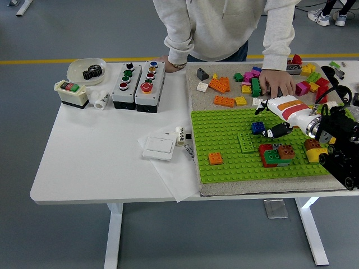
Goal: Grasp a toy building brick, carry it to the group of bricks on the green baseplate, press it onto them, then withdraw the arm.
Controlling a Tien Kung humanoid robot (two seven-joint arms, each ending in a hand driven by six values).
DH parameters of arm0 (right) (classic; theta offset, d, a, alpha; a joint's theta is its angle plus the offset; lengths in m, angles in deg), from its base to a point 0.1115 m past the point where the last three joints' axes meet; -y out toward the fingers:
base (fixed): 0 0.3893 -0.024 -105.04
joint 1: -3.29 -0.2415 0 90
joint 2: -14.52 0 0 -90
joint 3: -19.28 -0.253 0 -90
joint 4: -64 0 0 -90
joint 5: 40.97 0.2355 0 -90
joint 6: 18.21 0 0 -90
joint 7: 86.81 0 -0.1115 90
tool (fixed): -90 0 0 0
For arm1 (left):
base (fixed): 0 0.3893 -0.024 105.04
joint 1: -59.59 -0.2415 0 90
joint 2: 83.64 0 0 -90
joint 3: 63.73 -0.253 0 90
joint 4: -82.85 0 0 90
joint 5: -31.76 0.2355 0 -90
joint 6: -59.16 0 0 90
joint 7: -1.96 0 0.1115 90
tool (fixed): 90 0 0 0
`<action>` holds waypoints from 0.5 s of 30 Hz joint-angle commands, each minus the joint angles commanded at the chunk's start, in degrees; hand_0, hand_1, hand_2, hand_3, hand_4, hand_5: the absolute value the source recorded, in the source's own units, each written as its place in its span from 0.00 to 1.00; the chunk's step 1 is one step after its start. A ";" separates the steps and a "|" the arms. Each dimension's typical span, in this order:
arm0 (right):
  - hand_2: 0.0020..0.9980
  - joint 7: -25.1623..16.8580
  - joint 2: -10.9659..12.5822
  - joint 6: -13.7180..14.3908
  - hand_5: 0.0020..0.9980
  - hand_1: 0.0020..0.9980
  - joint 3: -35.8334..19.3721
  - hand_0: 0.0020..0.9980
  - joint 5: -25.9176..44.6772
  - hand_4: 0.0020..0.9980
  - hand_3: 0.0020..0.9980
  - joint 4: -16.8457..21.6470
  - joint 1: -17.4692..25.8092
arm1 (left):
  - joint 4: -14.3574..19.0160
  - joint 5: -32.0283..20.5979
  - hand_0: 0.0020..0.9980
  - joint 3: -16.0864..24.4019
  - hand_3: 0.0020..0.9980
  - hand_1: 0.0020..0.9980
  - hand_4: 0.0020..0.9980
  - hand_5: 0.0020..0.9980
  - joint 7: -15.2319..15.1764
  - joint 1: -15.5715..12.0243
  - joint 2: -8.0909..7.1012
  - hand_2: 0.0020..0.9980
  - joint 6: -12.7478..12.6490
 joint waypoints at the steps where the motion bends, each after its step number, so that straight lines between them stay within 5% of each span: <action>1: 0.69 0.02 -0.13 -0.02 0.26 0.65 0.29 0.63 0.11 0.86 0.64 -0.25 -0.09 | 0.00 -0.02 0.77 0.00 0.60 0.75 0.68 0.59 0.00 0.04 -0.01 0.74 -0.02; 15: 0.69 0.18 -1.68 -0.09 0.26 0.65 3.13 0.62 1.48 0.86 0.64 -3.51 -0.83 | 0.05 0.08 0.77 -0.05 0.60 0.75 0.68 0.59 0.10 0.49 -0.11 0.74 -0.09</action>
